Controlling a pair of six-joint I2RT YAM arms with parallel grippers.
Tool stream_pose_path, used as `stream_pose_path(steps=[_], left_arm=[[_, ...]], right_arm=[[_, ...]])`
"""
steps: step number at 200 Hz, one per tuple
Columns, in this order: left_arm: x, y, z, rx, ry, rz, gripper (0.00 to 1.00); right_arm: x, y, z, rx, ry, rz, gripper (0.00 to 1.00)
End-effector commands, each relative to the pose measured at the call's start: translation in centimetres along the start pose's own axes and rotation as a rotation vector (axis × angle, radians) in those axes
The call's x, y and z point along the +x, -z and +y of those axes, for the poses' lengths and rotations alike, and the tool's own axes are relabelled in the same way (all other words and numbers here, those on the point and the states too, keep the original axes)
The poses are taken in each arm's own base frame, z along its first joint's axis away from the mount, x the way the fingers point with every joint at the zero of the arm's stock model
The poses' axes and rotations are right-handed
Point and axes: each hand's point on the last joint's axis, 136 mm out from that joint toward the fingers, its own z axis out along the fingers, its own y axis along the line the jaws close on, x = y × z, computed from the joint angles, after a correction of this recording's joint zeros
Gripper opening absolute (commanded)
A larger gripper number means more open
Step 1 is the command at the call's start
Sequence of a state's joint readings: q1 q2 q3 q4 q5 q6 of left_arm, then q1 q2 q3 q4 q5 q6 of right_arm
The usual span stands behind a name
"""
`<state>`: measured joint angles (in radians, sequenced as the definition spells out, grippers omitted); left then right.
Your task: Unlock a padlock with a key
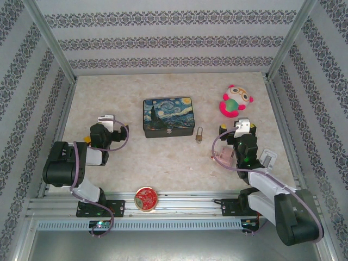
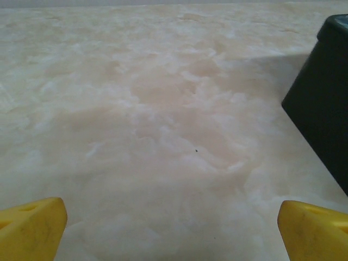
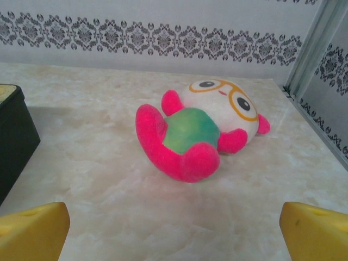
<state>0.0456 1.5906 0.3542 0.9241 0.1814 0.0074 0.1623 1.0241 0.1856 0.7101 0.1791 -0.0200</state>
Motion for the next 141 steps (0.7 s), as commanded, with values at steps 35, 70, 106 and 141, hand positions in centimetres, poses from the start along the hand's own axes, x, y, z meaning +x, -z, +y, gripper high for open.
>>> stream_pose_path(steps=[35,70,106,141], left_arm=[[-2.1,-0.1,1.6,-0.082,0.038,-0.075,0.99],[-2.1,0.0,1.5,-0.079,0.038,-0.077,0.99],[-2.1,0.0,1.6,-0.08,0.038,-0.078,0.99],[-2.1,0.0,1.6,-0.079,0.039,-0.078,0.99]], right_arm=[[-1.5,-0.8,0.3,-0.045,0.007,-0.1,0.98],[-0.8,-1.7,0.4,-0.056,0.033,-0.096,0.98],[0.1,-2.5,0.2,-0.069,0.011,-0.084,0.98],[1.4,-3.3,0.3,-0.086,0.004,-0.076,0.98]])
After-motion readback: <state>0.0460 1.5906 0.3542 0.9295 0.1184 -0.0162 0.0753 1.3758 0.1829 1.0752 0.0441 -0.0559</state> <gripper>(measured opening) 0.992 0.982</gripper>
